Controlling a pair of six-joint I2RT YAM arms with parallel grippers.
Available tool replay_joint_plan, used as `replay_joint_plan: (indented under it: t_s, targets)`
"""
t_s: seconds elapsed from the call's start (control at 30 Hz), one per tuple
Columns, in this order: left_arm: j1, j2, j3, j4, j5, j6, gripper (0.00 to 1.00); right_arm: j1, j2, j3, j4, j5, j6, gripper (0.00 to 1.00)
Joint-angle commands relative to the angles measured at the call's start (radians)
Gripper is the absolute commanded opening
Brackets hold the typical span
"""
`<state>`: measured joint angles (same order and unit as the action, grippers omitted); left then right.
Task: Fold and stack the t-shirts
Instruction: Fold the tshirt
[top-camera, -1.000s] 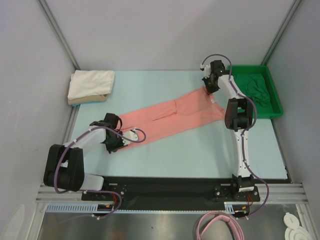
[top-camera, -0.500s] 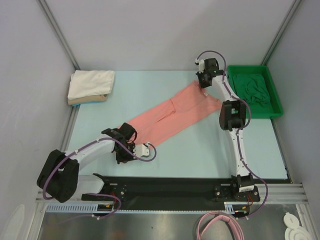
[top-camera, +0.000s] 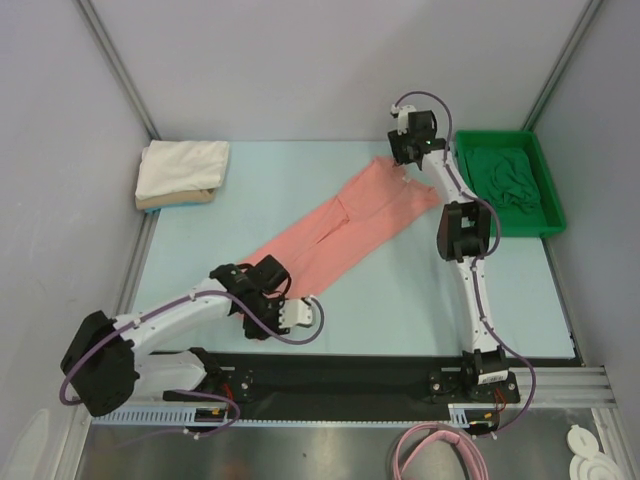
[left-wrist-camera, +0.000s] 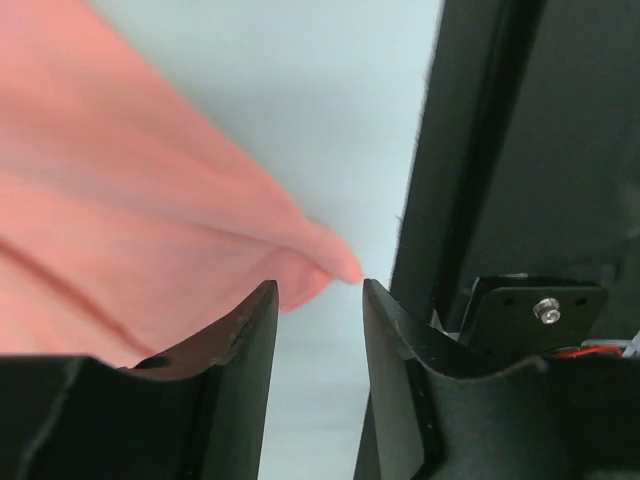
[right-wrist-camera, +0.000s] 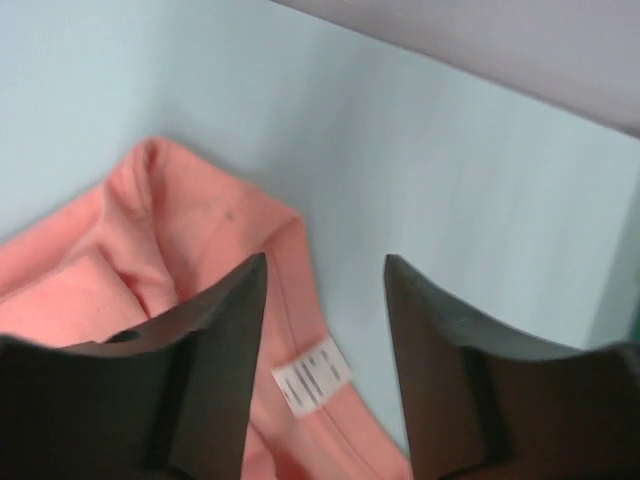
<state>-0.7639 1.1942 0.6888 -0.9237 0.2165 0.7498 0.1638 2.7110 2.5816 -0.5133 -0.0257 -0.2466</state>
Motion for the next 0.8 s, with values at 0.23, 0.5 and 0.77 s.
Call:
replay_joint_plan:
  t_s: [0.23,0.5,0.77]
  targets:
    - [-0.009,-0.101,0.127,0.071,-0.060,-0.082,0.54,-0.053,-0.644,-0.654,0.222,-0.058,0.084,0.59]
    - [-0.011,0.031,0.040,0.238,0.000,-0.087,0.47,-0.061,-0.726,-0.965,0.182,-0.238,0.158,0.43]
    - [-0.014,0.077,-0.003,0.269,0.027,-0.076,0.45,-0.116,-0.623,-0.940,0.171,-0.300,0.210,0.37]
